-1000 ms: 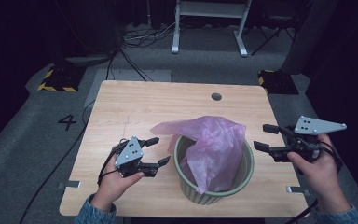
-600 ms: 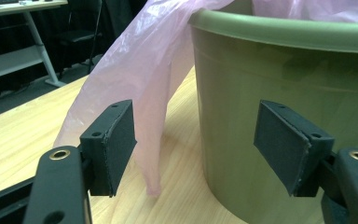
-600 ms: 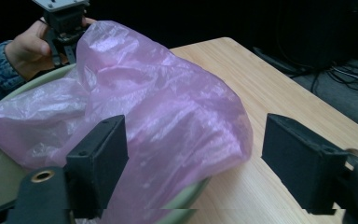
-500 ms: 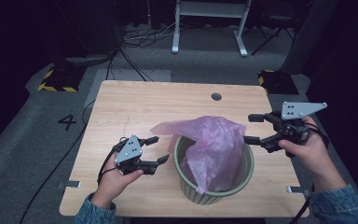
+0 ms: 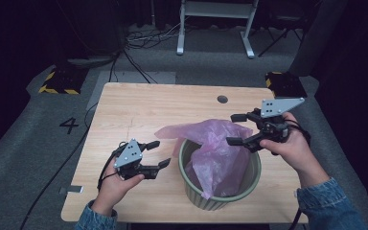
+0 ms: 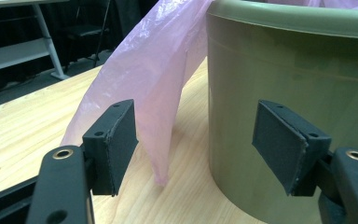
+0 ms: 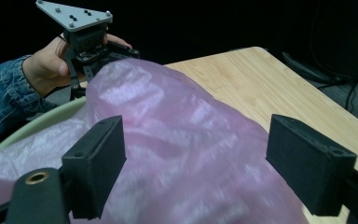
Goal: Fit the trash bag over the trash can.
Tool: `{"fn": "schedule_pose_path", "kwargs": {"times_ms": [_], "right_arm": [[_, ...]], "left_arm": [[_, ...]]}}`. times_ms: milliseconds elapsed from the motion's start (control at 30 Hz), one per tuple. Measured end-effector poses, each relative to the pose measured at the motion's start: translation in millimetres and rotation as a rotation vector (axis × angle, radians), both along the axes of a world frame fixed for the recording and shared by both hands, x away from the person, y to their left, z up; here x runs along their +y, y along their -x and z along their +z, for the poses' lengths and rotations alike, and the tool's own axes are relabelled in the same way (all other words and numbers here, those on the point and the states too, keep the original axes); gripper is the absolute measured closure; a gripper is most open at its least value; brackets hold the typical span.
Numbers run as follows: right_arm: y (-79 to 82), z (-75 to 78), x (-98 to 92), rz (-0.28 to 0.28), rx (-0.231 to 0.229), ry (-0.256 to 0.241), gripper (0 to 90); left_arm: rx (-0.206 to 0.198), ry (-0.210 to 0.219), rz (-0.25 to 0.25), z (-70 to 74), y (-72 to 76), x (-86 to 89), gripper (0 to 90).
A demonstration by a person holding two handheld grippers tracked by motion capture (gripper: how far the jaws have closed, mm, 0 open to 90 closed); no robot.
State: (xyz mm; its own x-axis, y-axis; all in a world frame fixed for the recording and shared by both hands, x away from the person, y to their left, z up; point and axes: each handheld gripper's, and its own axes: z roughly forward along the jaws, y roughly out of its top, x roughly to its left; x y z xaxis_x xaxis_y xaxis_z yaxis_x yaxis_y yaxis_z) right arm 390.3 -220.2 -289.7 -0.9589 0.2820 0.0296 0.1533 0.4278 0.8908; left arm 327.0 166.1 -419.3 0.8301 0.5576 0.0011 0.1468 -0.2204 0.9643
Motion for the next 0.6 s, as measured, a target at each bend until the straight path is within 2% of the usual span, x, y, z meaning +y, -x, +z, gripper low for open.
{"fn": "schedule_pose_path", "kwargs": {"times_ms": [133,300,367,400,533,600], "right_arm": [[0.2,-0.7,13.0,0.024,-0.001,0.003,19.4],[-0.6,-4.5,24.6,0.014,0.003,0.023,19.7],[-0.6,-6.0,30.0,0.022,0.011,0.031,22.6],[-0.7,-6.4,31.6,0.027,0.013,0.035,24.9],[0.2,-9.1,38.5,0.083,0.044,0.060,44.0],[2.6,-10.9,40.5,0.125,0.045,0.096,58.9]], "left_arm": [[0.008,0.006,0.009,-3.1,1.5,3.1,31.1],[0.015,0.007,0.009,-5.3,1.8,3.2,31.8],[0.015,0.010,0.008,-5.0,2.0,2.7,32.1],[0.014,0.011,0.007,-4.9,2.2,2.1,32.2],[0.020,0.008,0.002,-6.1,1.9,1.3,32.3],[0.024,0.010,0.007,-8.7,1.2,0.8,32.3]]}}
